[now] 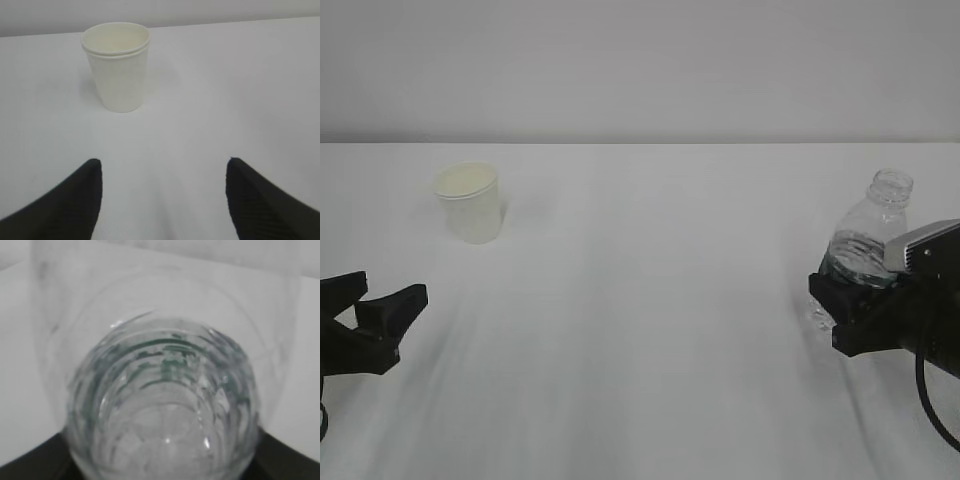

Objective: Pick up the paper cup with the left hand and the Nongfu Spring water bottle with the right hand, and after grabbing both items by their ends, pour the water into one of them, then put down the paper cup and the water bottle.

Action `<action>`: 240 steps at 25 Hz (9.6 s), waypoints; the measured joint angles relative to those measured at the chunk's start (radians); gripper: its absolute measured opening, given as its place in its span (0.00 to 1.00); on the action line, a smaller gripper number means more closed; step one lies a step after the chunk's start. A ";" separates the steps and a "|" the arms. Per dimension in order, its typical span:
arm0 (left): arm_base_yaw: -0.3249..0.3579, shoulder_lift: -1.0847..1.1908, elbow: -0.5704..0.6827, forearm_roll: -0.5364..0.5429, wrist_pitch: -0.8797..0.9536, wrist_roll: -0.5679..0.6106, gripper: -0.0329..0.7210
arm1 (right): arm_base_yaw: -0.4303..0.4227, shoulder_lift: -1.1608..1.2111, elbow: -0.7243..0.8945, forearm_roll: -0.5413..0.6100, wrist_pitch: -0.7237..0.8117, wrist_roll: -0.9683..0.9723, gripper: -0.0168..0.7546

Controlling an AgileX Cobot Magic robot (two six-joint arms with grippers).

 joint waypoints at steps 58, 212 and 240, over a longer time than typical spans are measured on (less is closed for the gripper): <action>0.165 0.417 -0.489 0.200 0.031 -0.025 0.82 | 0.000 0.000 0.000 -0.002 0.002 0.000 0.60; 0.200 -0.074 -0.239 0.396 0.174 -0.222 0.68 | 0.000 -0.082 0.046 -0.105 0.004 0.051 0.60; -0.094 -0.076 -0.189 0.530 0.039 -0.216 0.68 | 0.000 -0.154 0.062 -0.233 0.004 0.089 0.59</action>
